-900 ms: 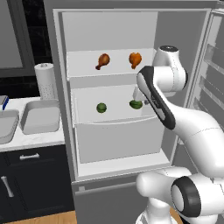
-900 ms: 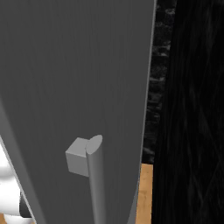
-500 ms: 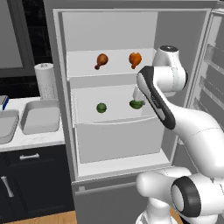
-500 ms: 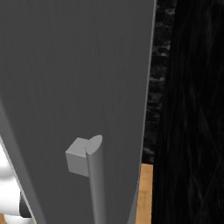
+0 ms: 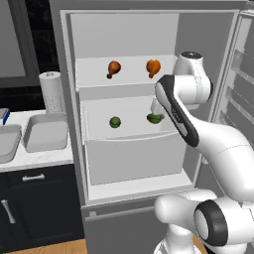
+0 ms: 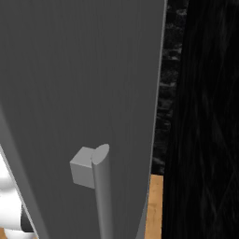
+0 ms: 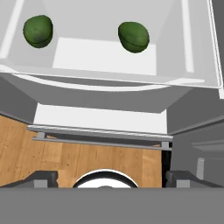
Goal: Place one avocado and one chicken drumstick in each tupperware on the nearby counter, to pack two identical lunches.
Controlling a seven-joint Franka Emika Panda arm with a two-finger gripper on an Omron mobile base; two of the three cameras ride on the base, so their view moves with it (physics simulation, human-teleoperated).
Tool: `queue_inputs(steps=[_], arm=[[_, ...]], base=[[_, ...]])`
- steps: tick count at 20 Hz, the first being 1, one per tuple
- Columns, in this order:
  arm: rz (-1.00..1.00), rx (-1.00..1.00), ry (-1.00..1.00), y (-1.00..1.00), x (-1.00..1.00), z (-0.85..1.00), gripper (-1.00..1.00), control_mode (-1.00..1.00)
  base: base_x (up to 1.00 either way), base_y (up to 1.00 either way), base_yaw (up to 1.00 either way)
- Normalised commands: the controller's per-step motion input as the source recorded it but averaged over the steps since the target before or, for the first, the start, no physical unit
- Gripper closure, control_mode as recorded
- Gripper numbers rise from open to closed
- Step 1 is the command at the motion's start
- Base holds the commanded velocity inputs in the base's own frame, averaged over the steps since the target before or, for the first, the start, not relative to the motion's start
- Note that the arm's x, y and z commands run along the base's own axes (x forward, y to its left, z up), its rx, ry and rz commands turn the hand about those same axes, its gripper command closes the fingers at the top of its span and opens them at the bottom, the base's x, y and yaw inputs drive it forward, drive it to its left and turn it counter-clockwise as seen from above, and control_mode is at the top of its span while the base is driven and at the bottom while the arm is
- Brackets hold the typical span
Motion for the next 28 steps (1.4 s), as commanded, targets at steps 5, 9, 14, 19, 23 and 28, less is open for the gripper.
queue_inputs(steps=[5,9,14,19,23,28], arm=[[0.0,0.02,0.0,0.0,0.0,-0.01,-1.0,-1.0],[0.0,0.0,0.0,0.0,0.0,0.0,-1.0,-1.0],[-0.01,0.0,-0.01,0.0,0.09,0.0,-1.0,-1.0],[-0.13,0.0,-0.02,0.0,0.7,-0.01,-1.0,-1.0],[-0.1,0.0,0.0,-0.12,0.59,-0.06,-1.0,-1.0],[-0.03,0.02,0.0,-0.14,0.16,-0.02,-1.0,-1.0]], base=[[0.0,0.0,0.0],[0.0,0.0,0.0],[0.0,0.0,0.0],[0.0,0.0,0.0],[0.0,0.0,0.0],[0.0,0.0,0.0]])
